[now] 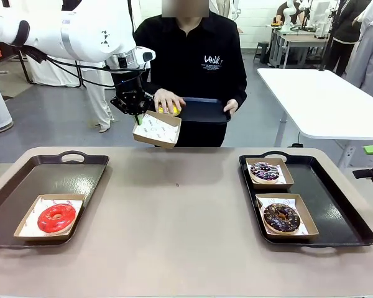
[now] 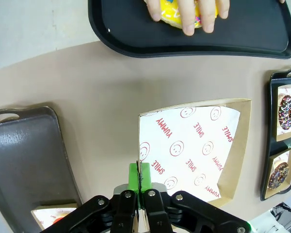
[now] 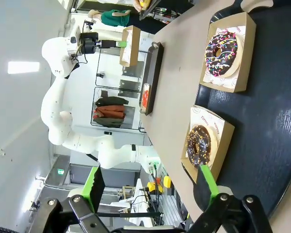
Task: Individually package the donuts and arrange them on the tray.
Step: Place the picked Paper togo box on the Handle tray while simultaneously picking up another Paper togo box from the table with the other hand, then place the picked Paper togo box on the Handle tray.
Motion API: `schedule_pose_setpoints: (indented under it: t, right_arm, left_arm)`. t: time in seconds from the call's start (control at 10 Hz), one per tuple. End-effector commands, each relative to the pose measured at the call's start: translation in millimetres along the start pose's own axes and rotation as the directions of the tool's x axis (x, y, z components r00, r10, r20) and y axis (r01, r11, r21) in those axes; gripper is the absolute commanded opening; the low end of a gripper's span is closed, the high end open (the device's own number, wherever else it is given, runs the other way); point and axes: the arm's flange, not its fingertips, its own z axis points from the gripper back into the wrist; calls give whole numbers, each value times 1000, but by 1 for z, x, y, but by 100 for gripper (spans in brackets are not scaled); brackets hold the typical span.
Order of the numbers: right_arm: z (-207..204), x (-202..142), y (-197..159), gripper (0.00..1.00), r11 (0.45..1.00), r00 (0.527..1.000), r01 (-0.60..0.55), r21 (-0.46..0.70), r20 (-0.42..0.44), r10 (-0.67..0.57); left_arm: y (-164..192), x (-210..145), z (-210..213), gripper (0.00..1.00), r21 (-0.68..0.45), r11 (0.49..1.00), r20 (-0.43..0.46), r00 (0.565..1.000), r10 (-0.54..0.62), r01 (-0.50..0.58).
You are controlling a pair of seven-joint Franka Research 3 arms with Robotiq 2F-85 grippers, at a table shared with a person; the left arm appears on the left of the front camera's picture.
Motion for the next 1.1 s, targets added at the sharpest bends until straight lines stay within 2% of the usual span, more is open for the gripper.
schedule_pose_setpoints:
  t: [0.0, 1.0]
  right_arm:
    - [0, 0, 1, 100, 1000, 1000, 0, 5, -2, 0]
    - [0, 0, 1, 100, 1000, 1000, 0, 5, -2, 0]
  left_arm:
    - [0, -1, 1, 0, -9, 1000, 3, 1000, -6, 6]
    - [0, -1, 1, 0, -9, 1000, 3, 1000, -6, 6]
